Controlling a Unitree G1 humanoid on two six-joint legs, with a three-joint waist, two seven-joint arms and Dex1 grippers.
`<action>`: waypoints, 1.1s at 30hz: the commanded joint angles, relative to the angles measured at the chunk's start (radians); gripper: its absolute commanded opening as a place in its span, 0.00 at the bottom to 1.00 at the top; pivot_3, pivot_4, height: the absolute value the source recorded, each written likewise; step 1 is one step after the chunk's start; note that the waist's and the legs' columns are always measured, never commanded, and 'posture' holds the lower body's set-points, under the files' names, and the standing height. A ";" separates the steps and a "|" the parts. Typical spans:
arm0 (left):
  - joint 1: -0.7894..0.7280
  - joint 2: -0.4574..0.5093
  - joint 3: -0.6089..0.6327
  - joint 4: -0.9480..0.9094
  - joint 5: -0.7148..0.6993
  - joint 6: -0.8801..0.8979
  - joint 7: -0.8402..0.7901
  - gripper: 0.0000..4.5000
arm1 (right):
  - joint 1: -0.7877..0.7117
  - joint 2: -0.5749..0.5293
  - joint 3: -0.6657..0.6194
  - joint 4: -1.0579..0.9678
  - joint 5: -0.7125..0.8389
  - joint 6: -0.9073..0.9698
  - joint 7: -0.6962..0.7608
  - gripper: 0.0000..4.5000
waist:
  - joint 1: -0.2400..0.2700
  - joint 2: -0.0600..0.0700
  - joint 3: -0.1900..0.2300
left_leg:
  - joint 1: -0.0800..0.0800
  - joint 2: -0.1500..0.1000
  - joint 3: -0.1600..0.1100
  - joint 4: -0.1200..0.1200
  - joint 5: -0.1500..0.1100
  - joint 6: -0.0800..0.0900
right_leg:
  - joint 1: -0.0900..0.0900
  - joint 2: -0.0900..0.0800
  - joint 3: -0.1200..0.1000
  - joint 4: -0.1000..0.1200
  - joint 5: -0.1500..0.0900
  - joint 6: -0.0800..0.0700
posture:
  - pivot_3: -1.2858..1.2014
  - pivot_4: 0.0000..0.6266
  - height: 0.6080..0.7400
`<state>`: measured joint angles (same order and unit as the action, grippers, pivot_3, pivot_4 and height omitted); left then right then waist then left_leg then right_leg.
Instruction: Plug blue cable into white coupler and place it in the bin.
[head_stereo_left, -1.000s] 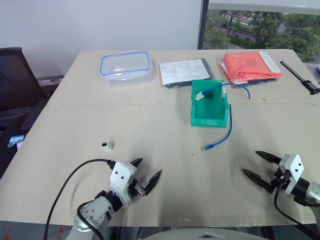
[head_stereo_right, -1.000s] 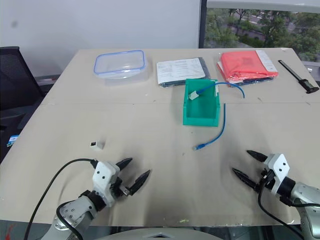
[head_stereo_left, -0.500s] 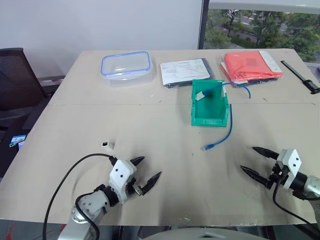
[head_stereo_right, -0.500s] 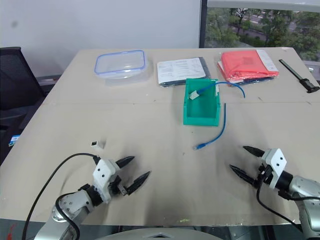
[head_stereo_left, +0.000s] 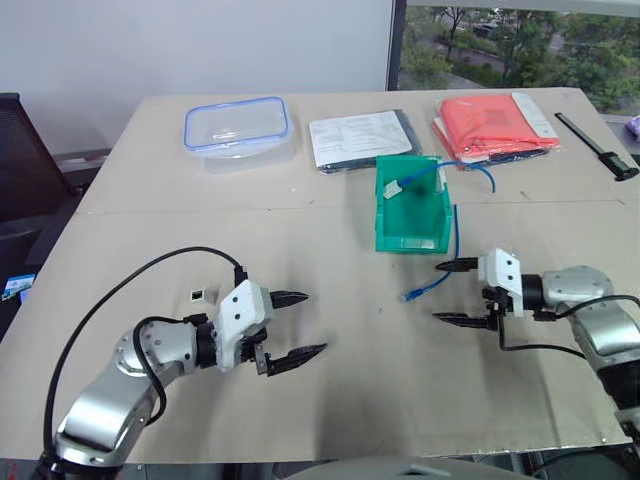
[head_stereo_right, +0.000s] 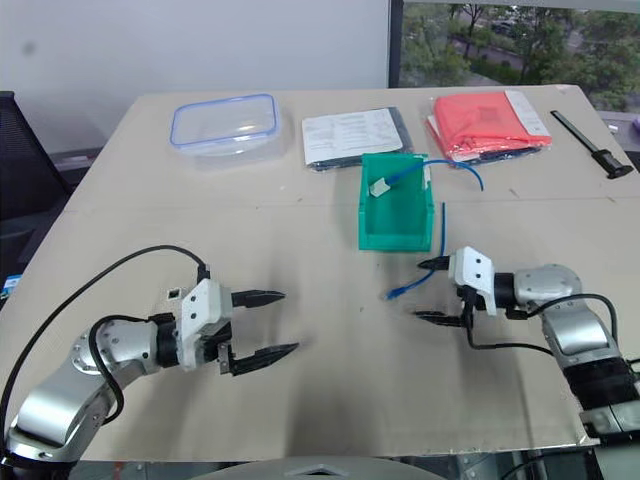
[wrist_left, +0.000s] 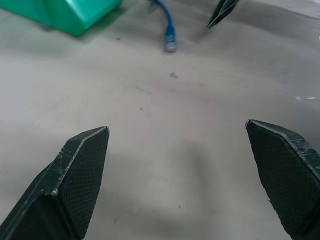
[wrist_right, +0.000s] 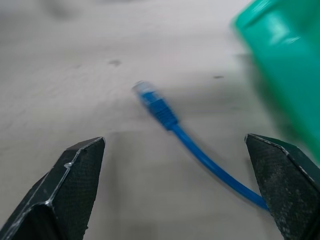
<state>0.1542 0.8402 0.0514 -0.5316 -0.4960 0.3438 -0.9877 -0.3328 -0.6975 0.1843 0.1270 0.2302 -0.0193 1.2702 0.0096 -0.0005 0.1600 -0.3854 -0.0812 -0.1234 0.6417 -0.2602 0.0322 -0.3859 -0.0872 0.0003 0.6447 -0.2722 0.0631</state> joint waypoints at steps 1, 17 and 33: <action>-0.011 0.022 0.038 -0.056 -0.033 0.015 -0.018 1.00 | -0.072 0.032 0.048 0.056 -0.032 -0.038 0.052 0.98 | -0.001 0.000 0.000 | 0.000 0.000 0.000 0.000 0.000 0.000 | 0.000 0.000 0.000 0.000 0.000 0.000 | 0.52 0.24 1.00; -0.046 -0.006 0.033 -0.088 -0.030 0.048 0.035 1.00 | -0.139 0.058 0.091 0.185 -0.083 -0.121 0.100 0.01 | -0.001 0.000 0.000 | 0.003 0.000 0.001 0.002 0.001 -0.001 | 0.001 0.000 0.002 0.007 0.001 -0.001 | 0.52 0.24 1.00; -0.068 -0.014 -0.005 -0.074 -0.007 0.060 0.048 1.00 | 0.030 0.207 0.115 -0.226 -0.063 0.283 -0.208 0.09 | -0.002 0.000 0.000 | 0.000 0.000 0.003 0.003 0.001 -0.003 | -0.007 0.001 0.005 0.014 0.001 -0.001 | 0.52 0.24 1.00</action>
<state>0.0967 0.8271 0.0500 -0.5816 -0.5114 0.4085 -0.9398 -0.3089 -0.5011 0.2888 -0.0512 0.1686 0.2674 1.0825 0.0080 -0.0007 0.1604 -0.3857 -0.0815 -0.1204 0.6449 -0.2588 0.0297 -0.3933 -0.0867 0.0057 0.6589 -0.2716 0.0623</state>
